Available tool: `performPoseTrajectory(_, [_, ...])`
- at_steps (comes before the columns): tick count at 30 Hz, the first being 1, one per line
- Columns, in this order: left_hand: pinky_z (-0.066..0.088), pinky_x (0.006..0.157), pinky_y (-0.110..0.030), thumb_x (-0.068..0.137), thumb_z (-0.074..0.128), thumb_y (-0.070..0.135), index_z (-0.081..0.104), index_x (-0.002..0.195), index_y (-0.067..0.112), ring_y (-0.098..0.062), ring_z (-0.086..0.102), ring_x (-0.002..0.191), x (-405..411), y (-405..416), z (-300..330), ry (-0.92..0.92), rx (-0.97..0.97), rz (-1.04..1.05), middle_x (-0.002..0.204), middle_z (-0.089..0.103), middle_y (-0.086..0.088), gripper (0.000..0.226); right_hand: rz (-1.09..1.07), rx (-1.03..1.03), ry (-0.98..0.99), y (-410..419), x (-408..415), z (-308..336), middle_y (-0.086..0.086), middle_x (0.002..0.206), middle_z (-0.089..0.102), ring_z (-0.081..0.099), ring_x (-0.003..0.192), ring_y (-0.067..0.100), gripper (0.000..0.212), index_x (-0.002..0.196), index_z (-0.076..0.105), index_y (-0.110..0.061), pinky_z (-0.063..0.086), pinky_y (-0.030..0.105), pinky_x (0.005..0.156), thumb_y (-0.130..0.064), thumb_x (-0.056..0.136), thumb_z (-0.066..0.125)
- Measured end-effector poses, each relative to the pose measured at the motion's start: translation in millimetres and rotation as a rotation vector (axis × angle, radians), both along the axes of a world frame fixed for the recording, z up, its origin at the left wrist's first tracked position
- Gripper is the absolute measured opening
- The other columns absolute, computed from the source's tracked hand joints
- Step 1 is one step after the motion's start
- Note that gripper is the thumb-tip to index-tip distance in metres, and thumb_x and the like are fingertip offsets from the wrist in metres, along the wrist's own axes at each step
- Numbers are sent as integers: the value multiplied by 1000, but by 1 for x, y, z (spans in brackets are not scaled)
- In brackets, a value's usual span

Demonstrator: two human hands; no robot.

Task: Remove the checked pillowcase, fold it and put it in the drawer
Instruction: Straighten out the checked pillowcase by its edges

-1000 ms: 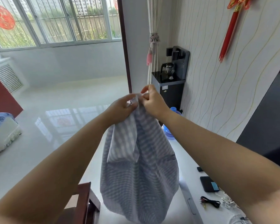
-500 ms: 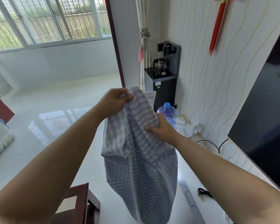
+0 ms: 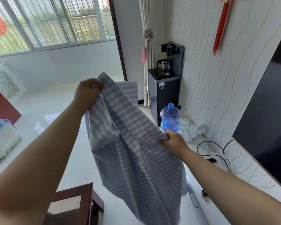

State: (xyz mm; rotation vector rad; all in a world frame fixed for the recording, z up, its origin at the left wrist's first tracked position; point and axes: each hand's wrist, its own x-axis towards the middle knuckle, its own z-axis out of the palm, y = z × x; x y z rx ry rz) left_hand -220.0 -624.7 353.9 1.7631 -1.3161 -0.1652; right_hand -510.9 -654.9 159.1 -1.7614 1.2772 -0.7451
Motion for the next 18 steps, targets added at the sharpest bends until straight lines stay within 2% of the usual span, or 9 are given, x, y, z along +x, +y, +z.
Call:
performPoseTrajectory(2, [38,57,-24,91,57,27,63,74,17,-16,49,64,0,3,-4,39,-17,-6,62,54,3,21,-26,19,-48,1,-2,0,-7,69,54,51,65,8,17,87,59,-16,40,23,64,-27,81,71])
performPoseTrajectory(4, [39,57,-25,91,58,26,62,69,20,-11,47,59,-5,5,-6,74,-24,-42,62,54,4,24,-95,51,-101,1,-6,-2,-4,73,57,55,69,9,32,107,58,-16,41,19,65,-28,81,72])
performPoseTrajectory(7, [39,59,-26,91,58,27,63,73,19,-10,48,60,-6,3,-3,59,-48,-35,63,55,6,20,-111,10,-124,8,-6,-2,9,78,64,59,74,14,50,129,50,-19,43,17,69,-27,84,70])
performPoseTrajectory(10, [38,65,-26,90,57,29,64,77,19,-17,53,69,6,0,-2,18,-83,71,69,59,-1,18,129,-27,-21,21,6,4,-12,67,66,60,67,-5,60,144,36,-21,42,13,72,-16,90,61])
performPoseTrajectory(12, [37,66,-26,90,55,28,64,77,17,-20,53,73,16,1,-5,10,-97,124,74,59,-5,19,256,25,37,23,12,9,-9,73,69,60,65,-3,54,142,36,-19,45,19,73,-13,92,56])
performPoseTrajectory(14, [38,66,-28,89,55,30,64,76,11,-20,51,71,21,1,-7,45,-115,123,73,58,-7,24,224,46,5,18,12,15,5,79,67,58,70,13,30,124,48,-14,47,31,75,-14,94,53])
performPoseTrajectory(15, [39,66,-29,88,55,31,64,74,11,-19,51,70,21,1,-7,79,-124,108,70,57,-7,26,169,45,-26,15,8,16,6,82,64,56,73,16,19,112,51,-12,48,33,74,-17,94,54])
performPoseTrajectory(16, [40,65,-29,87,56,33,63,71,14,-19,51,67,19,1,-5,118,-131,88,67,56,-5,27,129,57,-54,14,4,17,4,86,61,55,76,15,16,104,51,-12,46,29,72,-21,93,58])
performPoseTrajectory(18, [40,62,-28,87,57,34,59,64,19,-14,48,60,13,0,-2,180,-143,42,61,54,1,28,105,123,-67,17,1,13,0,87,56,51,76,12,29,99,50,-13,43,19,66,-30,85,69])
